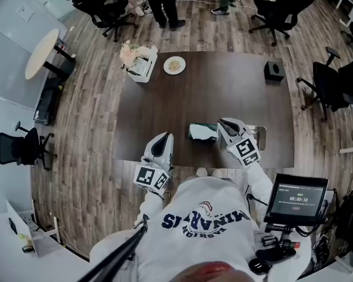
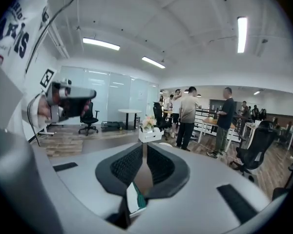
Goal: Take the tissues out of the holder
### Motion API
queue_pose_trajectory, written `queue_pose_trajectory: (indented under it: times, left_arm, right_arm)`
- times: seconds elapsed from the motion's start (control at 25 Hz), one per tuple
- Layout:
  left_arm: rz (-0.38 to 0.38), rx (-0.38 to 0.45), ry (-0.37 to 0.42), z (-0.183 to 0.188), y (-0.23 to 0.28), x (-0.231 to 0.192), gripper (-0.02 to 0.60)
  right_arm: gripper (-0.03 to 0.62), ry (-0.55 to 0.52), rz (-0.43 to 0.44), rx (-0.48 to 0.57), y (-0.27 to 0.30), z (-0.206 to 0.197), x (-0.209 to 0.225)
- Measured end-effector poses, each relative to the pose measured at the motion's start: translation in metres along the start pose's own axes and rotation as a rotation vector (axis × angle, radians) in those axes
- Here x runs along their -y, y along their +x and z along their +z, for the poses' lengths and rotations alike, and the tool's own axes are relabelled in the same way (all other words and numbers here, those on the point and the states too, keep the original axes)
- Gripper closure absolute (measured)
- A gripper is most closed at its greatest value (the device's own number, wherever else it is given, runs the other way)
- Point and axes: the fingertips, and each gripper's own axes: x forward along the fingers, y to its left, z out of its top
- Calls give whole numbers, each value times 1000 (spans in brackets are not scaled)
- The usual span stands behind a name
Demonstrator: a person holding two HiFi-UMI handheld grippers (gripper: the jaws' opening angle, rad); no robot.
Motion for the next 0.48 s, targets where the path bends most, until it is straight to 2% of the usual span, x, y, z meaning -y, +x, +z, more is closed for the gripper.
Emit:
queue_pose_trajectory:
  times: [0.12, 0.24, 0.48]
  left_arm:
    - [-30, 4, 8, 1, 8, 2, 577]
    - [-66, 8, 22, 3, 18, 7, 577]
    - [-113, 39, 48, 14, 29, 26, 577]
  right_arm:
    - [572, 31, -30, 109, -42, 46, -1]
    - [574, 14, -44, 204, -77, 84, -4]
    - [586, -32, -142, 290, -129, 116, -3]
